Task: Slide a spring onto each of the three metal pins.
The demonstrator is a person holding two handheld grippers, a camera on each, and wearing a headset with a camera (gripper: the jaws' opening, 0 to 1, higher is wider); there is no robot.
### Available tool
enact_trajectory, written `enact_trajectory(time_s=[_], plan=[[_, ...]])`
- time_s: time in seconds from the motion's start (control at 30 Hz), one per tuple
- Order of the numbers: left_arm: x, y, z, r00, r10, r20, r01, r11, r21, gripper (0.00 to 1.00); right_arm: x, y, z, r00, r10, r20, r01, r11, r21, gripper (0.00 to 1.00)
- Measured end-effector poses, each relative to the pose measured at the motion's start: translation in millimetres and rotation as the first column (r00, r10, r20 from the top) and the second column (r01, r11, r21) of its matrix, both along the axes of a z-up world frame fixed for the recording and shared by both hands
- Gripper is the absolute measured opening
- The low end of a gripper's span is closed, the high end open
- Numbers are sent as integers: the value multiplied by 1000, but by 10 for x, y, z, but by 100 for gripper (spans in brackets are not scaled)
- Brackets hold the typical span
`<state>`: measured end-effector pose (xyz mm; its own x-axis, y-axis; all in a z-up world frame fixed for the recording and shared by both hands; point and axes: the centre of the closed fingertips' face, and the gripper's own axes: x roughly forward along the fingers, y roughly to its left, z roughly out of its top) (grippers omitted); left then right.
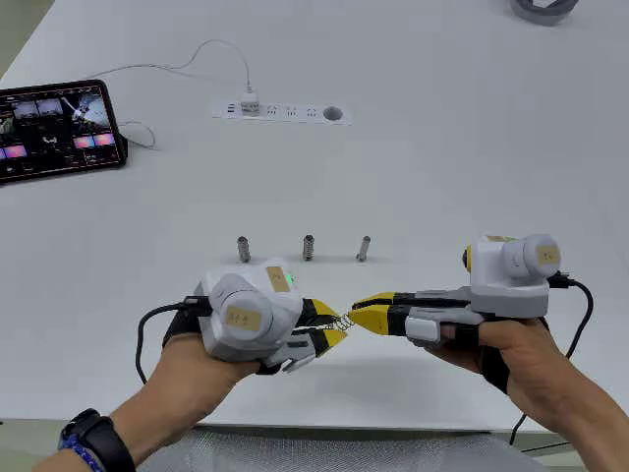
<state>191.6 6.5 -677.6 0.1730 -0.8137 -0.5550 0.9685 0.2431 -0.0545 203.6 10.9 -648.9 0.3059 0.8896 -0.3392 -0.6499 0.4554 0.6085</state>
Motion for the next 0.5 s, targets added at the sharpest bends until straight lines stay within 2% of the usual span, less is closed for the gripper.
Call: enact_trajectory(time_s=[0.1, 0.2, 0.37, 0.47, 0.5], plan=[[8, -51, 29, 1000, 0, 1, 0, 1000, -11, 10, -1, -9, 47, 999, 34, 28, -33, 999, -33, 12], [6, -92, 38, 1000, -9, 4, 9, 1000, -15, 10, -29, -35, 37, 994, 96, 50, -91, 991, -101, 12], [-6, -145, 57, 1000, -26, 7, 26, 999, -23, 10, -55, -89, 35, 978, 197, 73, -179, 962, -205, 12], [-9, -170, 79, 999, -38, 13, 39, 999, -26, 10, -70, -125, 22, 959, 268, 90, -235, 931, -278, 12], [-9, -177, 83, 999, -41, 15, 42, 999, -27, 10, -76, -125, 28, 954, 284, 94, -247, 925, -288, 12]])
